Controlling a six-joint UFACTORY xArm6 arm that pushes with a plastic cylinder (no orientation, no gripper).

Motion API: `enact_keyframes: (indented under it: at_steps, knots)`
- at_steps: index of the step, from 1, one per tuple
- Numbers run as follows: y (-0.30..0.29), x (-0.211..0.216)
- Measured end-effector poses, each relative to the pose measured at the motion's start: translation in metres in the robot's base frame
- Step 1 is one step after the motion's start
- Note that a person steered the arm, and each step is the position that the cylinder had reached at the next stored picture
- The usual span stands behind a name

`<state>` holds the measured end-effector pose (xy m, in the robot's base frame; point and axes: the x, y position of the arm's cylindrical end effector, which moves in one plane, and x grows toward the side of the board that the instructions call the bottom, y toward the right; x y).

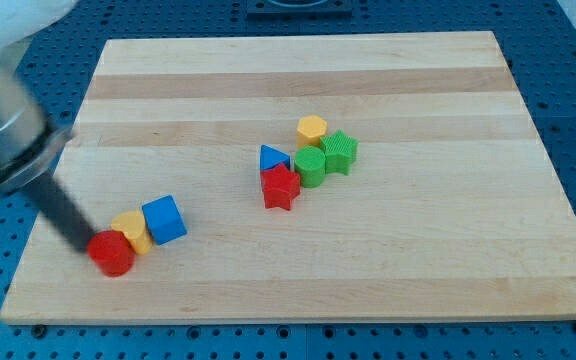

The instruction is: Move the red circle to the yellow heart

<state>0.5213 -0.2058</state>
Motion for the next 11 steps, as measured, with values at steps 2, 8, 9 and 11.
enact_keyframes:
  at_steps: [2, 8, 9, 11]
  knots:
    - [0.103, -0.081]
    - [-0.040, 0.056]
    - [-0.035, 0.045]
    - [0.092, -0.030]
